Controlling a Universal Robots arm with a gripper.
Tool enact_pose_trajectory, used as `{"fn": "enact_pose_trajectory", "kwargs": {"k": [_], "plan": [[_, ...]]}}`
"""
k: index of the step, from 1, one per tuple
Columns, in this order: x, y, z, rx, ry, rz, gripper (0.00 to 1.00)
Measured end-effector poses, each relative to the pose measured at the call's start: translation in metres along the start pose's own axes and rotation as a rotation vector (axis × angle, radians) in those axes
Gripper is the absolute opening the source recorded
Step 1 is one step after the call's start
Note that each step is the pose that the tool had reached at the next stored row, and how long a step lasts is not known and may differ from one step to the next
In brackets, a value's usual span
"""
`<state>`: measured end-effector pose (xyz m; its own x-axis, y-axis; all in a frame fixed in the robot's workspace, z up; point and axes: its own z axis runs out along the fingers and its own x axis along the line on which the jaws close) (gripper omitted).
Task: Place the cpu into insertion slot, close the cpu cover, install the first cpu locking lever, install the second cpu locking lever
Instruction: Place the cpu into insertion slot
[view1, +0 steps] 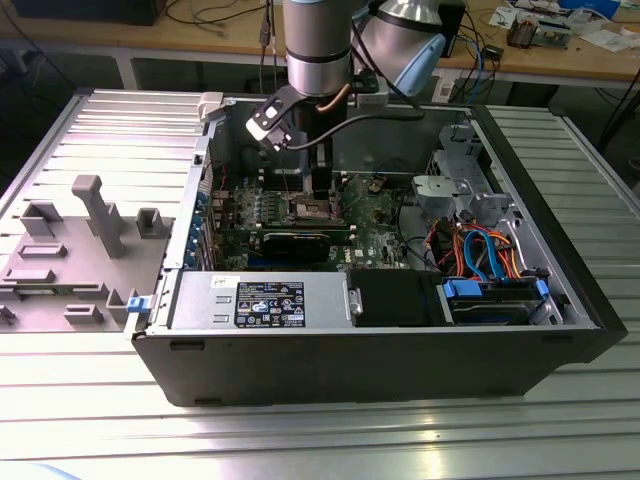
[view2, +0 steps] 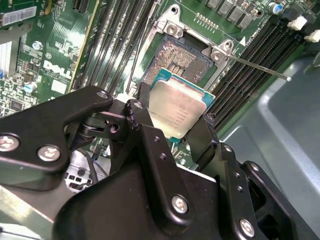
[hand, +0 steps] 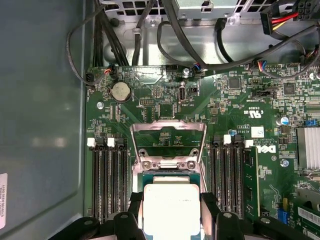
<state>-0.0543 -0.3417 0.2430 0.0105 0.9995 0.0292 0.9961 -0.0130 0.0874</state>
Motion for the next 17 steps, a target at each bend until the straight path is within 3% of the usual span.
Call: {"fn": "enact_pose_trajectory", "kwargs": {"k": [9, 12, 17], "plan": [[-0.0005, -0.0060, 0.0205, 0.0001, 0.0000, 0.000, 0.54], [-0.0009, -0.0084, 0.0306, 0.0004, 0.0011, -0.013, 0.54], [-0.0012, -0.0098, 0.0396, 0.0004, 0.0012, -0.013, 0.54]]}}
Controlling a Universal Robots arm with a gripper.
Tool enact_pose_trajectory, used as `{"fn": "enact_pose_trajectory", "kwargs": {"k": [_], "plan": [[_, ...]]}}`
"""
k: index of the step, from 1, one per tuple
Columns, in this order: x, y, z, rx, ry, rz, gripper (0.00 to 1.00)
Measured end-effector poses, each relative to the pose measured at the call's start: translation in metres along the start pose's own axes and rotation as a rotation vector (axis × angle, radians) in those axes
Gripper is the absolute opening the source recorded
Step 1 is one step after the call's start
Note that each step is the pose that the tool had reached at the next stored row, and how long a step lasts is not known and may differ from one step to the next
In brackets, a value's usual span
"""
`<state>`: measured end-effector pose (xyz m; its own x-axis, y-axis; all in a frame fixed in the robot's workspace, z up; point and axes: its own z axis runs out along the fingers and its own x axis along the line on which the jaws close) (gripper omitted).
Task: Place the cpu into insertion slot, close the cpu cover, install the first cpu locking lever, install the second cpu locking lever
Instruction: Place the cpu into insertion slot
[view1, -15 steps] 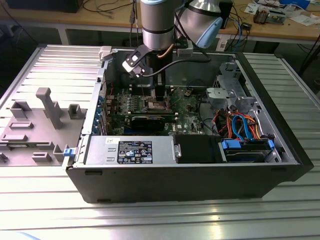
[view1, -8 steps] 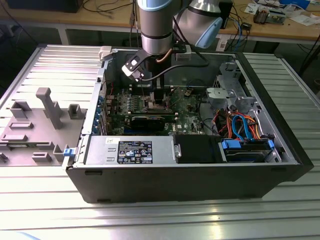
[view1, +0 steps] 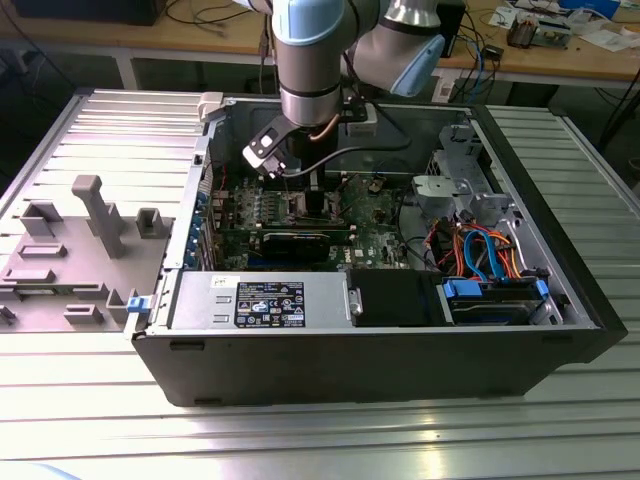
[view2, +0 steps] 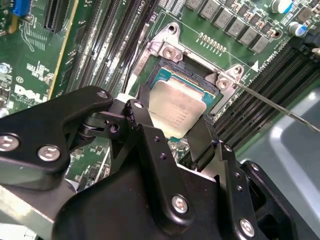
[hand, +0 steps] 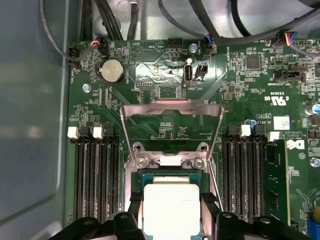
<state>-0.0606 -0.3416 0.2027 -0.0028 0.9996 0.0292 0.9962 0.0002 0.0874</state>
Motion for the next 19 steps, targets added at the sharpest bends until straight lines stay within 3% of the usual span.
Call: {"fn": "enact_pose_trajectory", "kwargs": {"k": [19], "plan": [[-0.0001, -0.0009, 0.0068, 0.0001, 0.0028, 0.000, 0.54]]}}
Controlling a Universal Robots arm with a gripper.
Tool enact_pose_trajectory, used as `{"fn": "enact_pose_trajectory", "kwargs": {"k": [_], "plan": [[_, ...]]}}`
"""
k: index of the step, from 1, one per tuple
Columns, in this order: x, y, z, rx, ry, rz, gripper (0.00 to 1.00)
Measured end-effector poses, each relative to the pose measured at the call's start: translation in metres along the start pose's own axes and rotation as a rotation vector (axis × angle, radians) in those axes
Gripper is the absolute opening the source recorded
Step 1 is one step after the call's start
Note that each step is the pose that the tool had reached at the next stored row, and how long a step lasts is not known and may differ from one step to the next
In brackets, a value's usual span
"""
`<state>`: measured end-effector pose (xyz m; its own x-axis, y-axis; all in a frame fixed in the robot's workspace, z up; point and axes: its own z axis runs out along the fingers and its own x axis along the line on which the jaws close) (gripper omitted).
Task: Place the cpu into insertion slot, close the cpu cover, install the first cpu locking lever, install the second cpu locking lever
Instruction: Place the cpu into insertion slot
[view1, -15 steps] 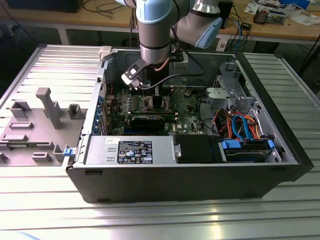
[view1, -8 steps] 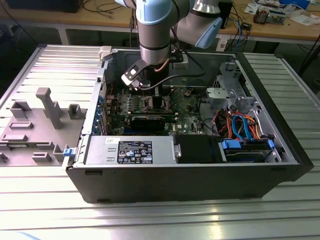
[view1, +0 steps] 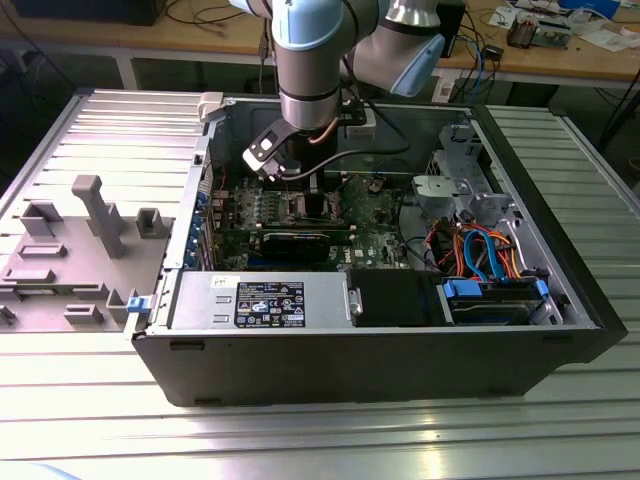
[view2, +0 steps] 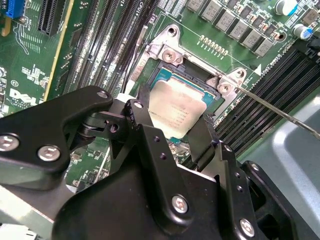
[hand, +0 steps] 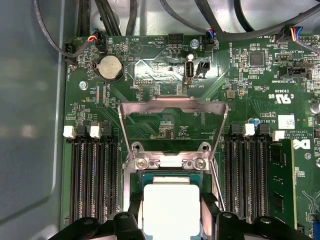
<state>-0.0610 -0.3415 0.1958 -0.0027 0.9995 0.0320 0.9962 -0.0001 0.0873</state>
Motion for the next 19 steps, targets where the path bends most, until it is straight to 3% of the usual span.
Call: {"fn": "enact_pose_trajectory", "kwargs": {"k": [5, 6, 13, 14, 15, 16, 19], "plan": [[0.0002, 0.0001, 0.0006, -0.0008, 0.0027, 0.000, 0.55], [0.0002, 0.0001, 0.0005, -0.0007, 0.0025, 0.000, 0.61], [0.0000, 0.0000, -0.0004, -0.0001, 0.0031, 0.000, 0.61], [0.0002, 0.0006, -0.0062, 0.0016, 0.0029, 0.000, 0.61], [0.0006, 0.0021, -0.0173, 0.0197, 0.0027, 0.002, 0.41], [0.0006, 0.0089, -0.0208, 0.0725, 0.0025, 0.005, 0.11], [0.0007, 0.0096, -0.0207, 0.0729, 0.0026, 0.005, 0.11]]}}
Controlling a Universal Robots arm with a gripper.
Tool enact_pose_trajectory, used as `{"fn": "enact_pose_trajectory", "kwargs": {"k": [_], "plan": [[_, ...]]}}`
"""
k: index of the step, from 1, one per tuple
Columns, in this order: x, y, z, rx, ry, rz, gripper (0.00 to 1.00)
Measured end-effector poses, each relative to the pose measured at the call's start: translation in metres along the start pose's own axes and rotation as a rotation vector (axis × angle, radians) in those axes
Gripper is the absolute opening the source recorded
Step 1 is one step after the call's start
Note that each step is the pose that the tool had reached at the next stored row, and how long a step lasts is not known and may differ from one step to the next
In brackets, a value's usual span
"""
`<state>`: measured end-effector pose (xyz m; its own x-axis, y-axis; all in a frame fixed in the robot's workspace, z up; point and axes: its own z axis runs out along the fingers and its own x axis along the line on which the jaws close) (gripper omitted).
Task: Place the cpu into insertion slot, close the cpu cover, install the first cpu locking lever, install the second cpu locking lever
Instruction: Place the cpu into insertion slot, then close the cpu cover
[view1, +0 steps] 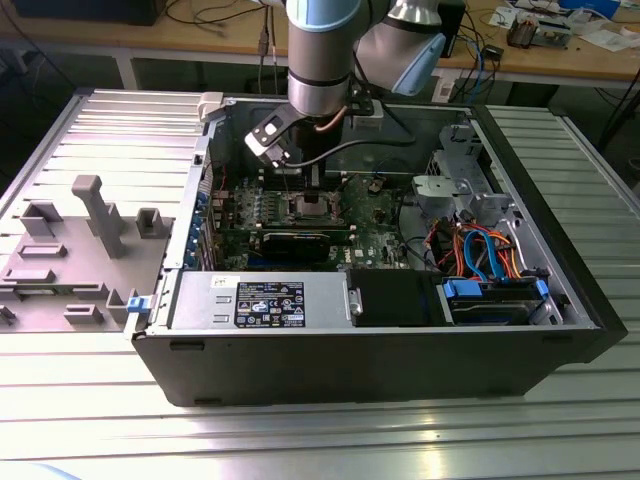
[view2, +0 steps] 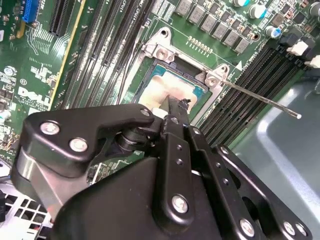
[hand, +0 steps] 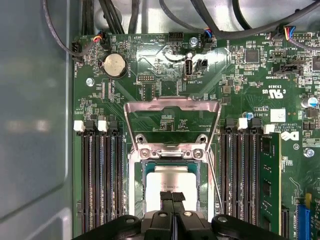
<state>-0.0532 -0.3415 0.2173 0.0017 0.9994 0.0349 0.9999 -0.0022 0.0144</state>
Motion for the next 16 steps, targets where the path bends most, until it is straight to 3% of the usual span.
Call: {"fn": "enact_pose_trajectory", "kwargs": {"k": [16], "plan": [[0.0000, 0.0031, 0.0000, 0.0016, 0.0000, 0.000, 0.11]]}}
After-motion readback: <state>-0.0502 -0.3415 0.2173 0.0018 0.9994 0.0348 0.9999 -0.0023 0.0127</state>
